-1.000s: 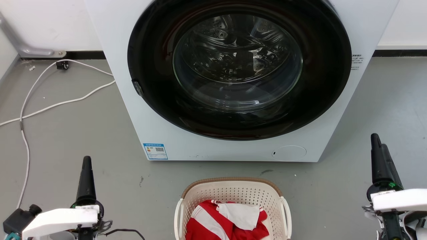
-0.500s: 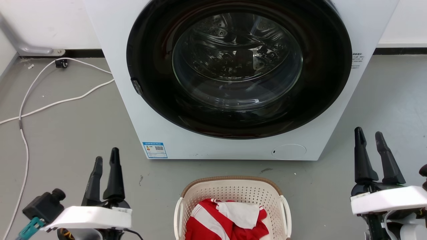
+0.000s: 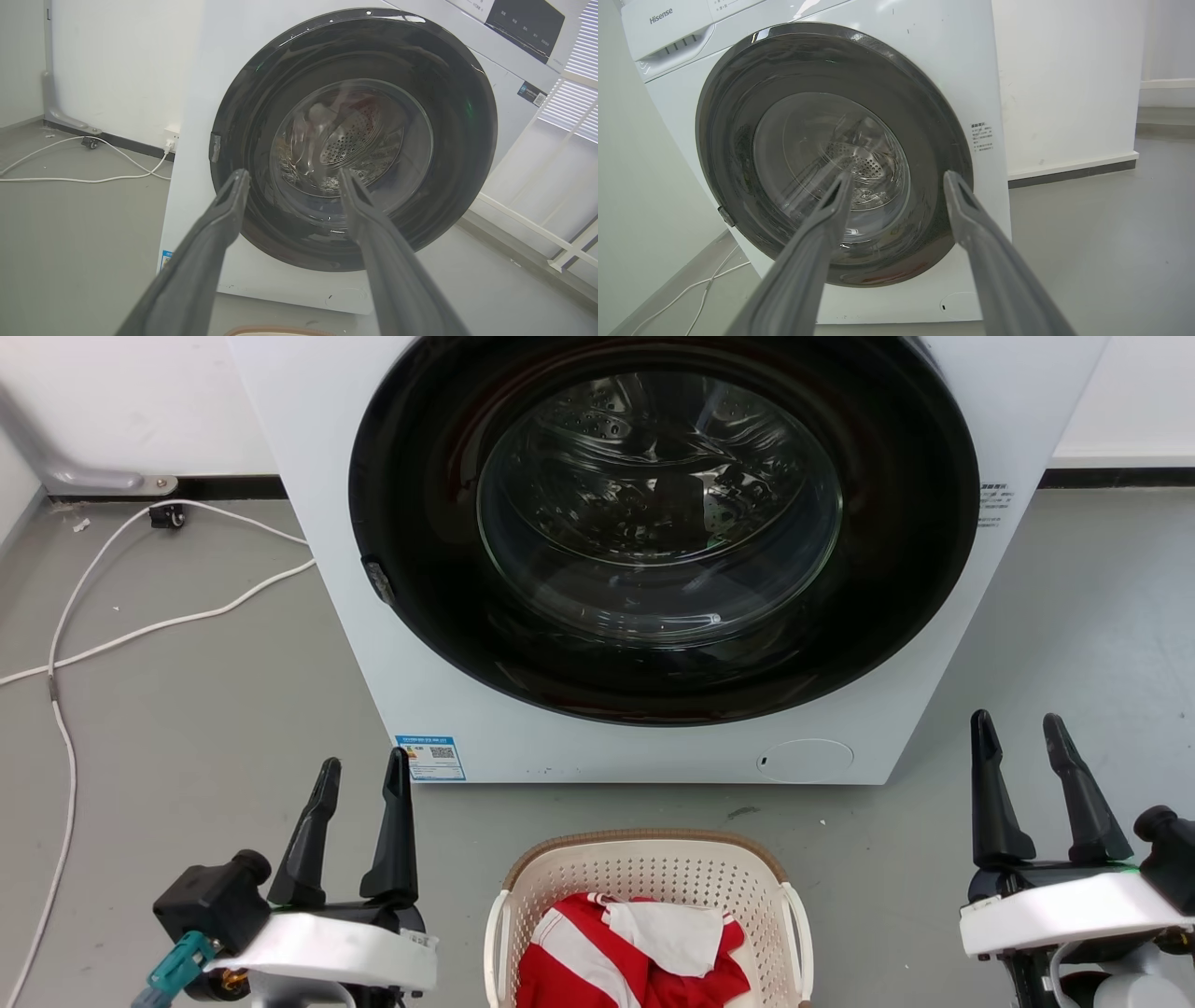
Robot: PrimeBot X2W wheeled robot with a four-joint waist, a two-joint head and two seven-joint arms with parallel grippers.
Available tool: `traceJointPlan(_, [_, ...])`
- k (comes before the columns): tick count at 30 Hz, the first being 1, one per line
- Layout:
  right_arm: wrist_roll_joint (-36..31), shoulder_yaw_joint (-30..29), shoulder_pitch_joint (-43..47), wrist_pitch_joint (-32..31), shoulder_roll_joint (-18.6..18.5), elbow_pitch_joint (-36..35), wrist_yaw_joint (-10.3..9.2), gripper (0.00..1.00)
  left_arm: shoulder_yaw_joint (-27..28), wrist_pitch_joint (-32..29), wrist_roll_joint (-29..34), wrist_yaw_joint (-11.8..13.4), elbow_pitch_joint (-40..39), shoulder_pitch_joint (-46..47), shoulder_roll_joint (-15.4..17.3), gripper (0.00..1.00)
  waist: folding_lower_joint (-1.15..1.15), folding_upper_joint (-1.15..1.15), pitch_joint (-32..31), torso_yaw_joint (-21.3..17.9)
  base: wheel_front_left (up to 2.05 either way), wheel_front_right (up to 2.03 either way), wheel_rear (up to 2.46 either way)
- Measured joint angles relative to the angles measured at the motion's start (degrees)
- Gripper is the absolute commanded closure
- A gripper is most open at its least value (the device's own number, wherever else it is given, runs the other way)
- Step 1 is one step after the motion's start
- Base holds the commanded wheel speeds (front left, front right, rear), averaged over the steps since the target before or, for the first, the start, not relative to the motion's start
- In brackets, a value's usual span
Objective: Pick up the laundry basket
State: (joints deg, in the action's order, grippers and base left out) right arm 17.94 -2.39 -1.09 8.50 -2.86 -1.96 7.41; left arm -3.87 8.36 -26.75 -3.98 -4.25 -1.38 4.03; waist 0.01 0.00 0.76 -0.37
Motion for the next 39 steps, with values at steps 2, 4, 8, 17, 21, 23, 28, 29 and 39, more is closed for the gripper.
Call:
traceJointPlan(2, [-1.4, 0.1, 0.0, 0.2, 0.0, 0.1, 0.00, 0.00, -0.6, 0.4, 0.9, 0.6, -0.1, -0.2, 0.2, 0.00, 0.00, 0.00, 0.0, -0.1, 0.00, 0.00, 0.00])
traceJointPlan(4, [-2.8, -0.1, 0.3, 0.5, 0.0, 0.3, 0.01, 0.00, -1.2, 0.6, 2.1, 1.0, 0.0, -0.5, 0.7, 0.00, 0.00, 0.00, 0.0, -0.1, 0.00, 0.00, 0.00])
traceJointPlan(8, [-5.1, -0.8, 0.5, 1.1, 0.0, 0.5, 0.01, 0.00, -3.0, 1.2, 4.6, 1.3, 0.7, -0.7, 1.6, 0.00, 0.00, 0.00, 0.1, -0.3, 0.00, 0.00, 0.00])
traceJointPlan(17, [-10.5, -1.7, 1.1, 2.2, 0.0, 1.2, 0.08, 0.00, -5.4, 2.4, 8.1, 2.0, 3.6, -1.4, 2.1, 0.00, 0.00, 0.00, 0.3, -0.4, 0.00, 0.00, 0.00])
traceJointPlan(21, [-12.4, -1.3, 1.1, 2.7, 0.0, 1.6, 0.09, 0.00, -6.7, 2.9, 10.9, 1.5, 4.0, -1.4, 2.6, 0.00, 0.00, 0.00, 0.4, -0.5, 0.00, 0.00, 0.00])
traceJointPlan(23, [-13.7, -1.2, 1.2, 3.1, 0.0, 1.6, 0.09, 0.00, -8.0, 3.1, 12.8, 1.4, 4.5, -1.4, 3.3, 0.00, -0.01, 0.00, 0.4, -0.5, 0.00, 0.00, 0.00])
traceJointPlan(28, [-16.6, -0.5, 1.5, 3.6, 0.0, 1.6, 0.09, 0.00, -9.4, 3.8, 15.1, 2.3, 5.0, -1.4, 3.8, 0.00, 0.00, 0.00, 0.5, -0.6, 0.00, 0.00, 0.00])
traceJointPlan(29, [-17.1, -0.3, 1.6, 3.7, 0.0, 1.6, 0.09, 0.00, -9.4, 4.0, 14.9, 2.3, 5.4, -1.5, 3.6, 0.00, 0.00, 0.00, 0.6, -0.6, 0.00, 0.00, 0.00])
traceJointPlan(39, [-19.6, 0.4, 1.8, 4.8, 0.0, 1.4, 0.09, 0.00, -5.9, 5.0, 14.2, 0.6, 6.3, -2.2, 1.5, 0.00, 0.00, 0.00, 0.7, -0.5, 0.00, 0.00, 0.00])
